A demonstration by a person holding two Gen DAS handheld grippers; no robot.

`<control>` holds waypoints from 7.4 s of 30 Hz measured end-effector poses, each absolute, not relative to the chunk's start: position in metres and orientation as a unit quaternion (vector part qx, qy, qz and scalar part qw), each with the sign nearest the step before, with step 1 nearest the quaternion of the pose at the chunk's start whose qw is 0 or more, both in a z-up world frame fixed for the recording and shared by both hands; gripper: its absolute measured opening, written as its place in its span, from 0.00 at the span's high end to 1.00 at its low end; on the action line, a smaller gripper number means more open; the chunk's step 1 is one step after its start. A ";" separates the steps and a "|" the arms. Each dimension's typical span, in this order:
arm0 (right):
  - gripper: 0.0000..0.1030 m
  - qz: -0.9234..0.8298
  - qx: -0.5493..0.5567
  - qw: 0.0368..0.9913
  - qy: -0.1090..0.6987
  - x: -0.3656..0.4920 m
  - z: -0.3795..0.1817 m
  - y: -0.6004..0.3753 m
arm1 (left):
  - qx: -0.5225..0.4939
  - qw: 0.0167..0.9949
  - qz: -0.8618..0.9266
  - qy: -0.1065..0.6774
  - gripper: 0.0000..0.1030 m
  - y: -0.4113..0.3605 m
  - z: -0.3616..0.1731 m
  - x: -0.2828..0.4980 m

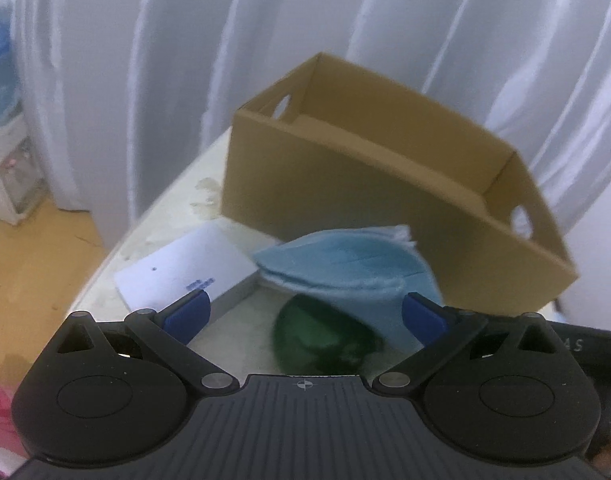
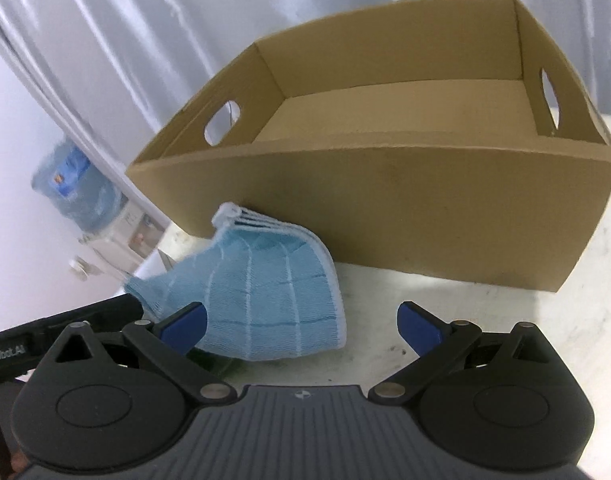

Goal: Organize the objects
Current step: 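Close the right gripper on the towel's edge, then lift the towel off the jar with the right gripper, then carry the towel over the cardboard box and open the right gripper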

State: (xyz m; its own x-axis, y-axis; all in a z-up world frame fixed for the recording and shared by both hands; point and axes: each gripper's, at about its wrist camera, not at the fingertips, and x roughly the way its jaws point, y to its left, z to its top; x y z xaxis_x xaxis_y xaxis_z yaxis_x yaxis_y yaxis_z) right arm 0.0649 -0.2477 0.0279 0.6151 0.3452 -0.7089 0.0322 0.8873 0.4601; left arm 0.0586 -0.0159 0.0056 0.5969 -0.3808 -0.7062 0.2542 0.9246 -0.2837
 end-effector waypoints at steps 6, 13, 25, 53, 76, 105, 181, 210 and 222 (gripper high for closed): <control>0.00 0.113 0.270 0.862 0.413 0.055 0.030 -0.267 | -0.082 0.882 -0.203 0.417 0.00 -0.016 0.013 0.053; 0.09 0.106 0.351 0.826 0.428 0.064 0.012 -0.285 | -0.108 0.865 -0.225 0.436 0.01 -0.020 0.009 0.055; 0.36 0.100 0.373 0.803 0.453 0.081 -0.004 -0.277 | -0.103 0.864 -0.193 0.452 0.18 -0.029 0.000 0.057; 0.98 0.174 0.322 0.818 0.443 0.073 0.037 -0.246 | -0.194 0.852 -0.198 0.444 0.91 -0.007 -0.003 0.056; 0.79 0.149 0.352 0.788 0.483 0.058 0.028 -0.272 | -0.270 0.813 -0.220 0.467 0.59 0.046 -0.009 0.031; 0.91 0.195 0.363 0.773 0.483 0.059 0.023 -0.258 | -0.247 0.836 -0.203 0.446 0.94 0.028 -0.002 0.038; 0.88 0.212 0.304 0.840 0.396 0.054 0.071 -0.221 | -0.225 0.867 -0.249 0.369 0.90 0.021 0.020 0.059; 0.88 0.129 0.377 0.841 0.367 0.132 0.113 -0.409 | -0.178 0.825 -0.360 0.398 0.90 -0.194 0.064 0.208; 0.88 0.068 0.299 0.854 0.420 0.188 0.081 -0.420 | -0.141 0.805 -0.342 0.464 0.90 -0.244 0.017 0.265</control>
